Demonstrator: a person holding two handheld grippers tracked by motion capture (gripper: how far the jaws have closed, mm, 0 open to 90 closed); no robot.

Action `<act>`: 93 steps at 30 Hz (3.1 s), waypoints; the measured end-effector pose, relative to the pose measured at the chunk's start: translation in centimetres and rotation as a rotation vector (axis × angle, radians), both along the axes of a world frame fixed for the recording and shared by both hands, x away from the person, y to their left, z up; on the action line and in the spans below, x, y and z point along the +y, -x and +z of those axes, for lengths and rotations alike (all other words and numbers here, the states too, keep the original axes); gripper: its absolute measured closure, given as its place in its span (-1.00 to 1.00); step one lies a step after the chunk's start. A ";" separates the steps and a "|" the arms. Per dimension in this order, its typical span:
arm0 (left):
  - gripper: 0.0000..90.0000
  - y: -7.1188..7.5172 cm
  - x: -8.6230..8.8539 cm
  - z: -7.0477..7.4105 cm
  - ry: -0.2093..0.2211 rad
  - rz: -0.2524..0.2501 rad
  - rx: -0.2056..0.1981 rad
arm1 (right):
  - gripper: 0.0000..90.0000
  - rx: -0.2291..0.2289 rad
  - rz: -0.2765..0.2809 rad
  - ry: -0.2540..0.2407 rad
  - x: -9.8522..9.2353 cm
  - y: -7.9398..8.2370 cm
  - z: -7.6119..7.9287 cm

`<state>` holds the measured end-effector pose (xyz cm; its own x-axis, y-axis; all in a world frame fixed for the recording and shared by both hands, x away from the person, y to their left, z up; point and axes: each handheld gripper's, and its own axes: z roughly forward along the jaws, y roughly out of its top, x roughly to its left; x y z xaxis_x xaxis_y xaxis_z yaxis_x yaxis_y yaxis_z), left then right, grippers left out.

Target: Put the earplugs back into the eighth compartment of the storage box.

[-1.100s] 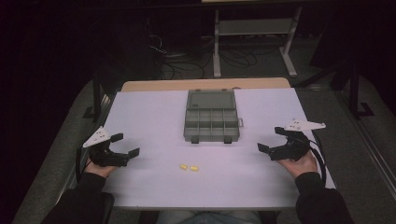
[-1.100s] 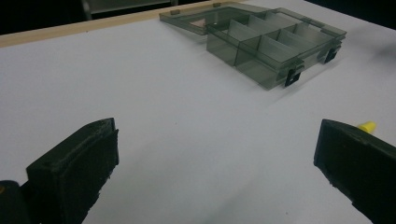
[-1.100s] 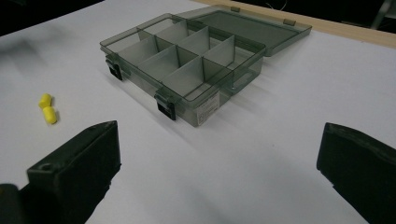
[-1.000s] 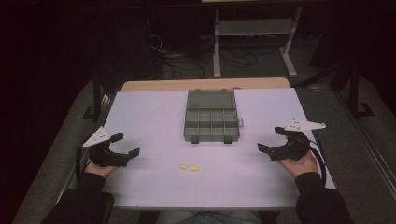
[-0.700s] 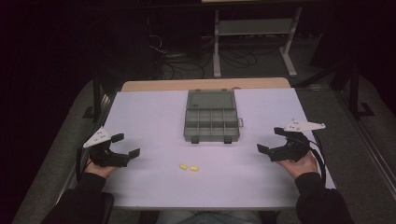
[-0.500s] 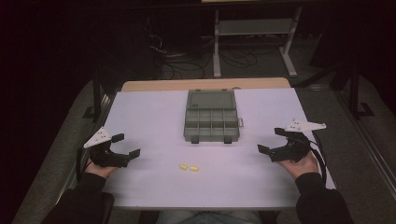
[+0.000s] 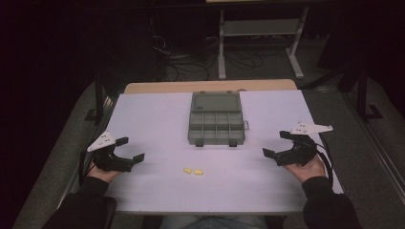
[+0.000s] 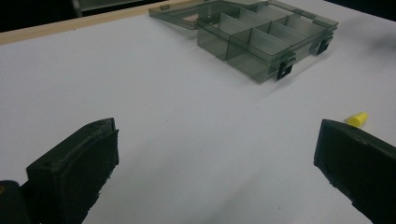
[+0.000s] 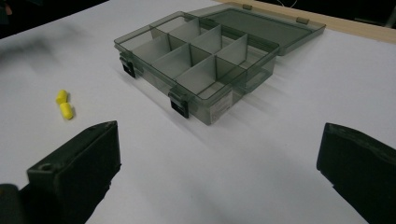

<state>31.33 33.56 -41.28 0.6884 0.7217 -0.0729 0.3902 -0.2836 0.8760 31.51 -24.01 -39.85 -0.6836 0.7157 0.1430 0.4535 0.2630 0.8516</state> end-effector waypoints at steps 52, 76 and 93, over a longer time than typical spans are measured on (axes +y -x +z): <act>-1.00 -0.1 0.0 -0.1 0.001 -0.001 0.021 | -1.00 0.063 0.314 0.205 9.6 0.0 3.0; -1.00 0.0 0.0 -0.1 0.001 0.001 0.019 | -1.00 0.113 0.420 0.286 13.8 -0.5 2.3; -1.00 0.0 0.0 -0.1 0.000 0.001 0.019 | -1.00 0.159 0.512 0.324 17.1 -0.3 1.1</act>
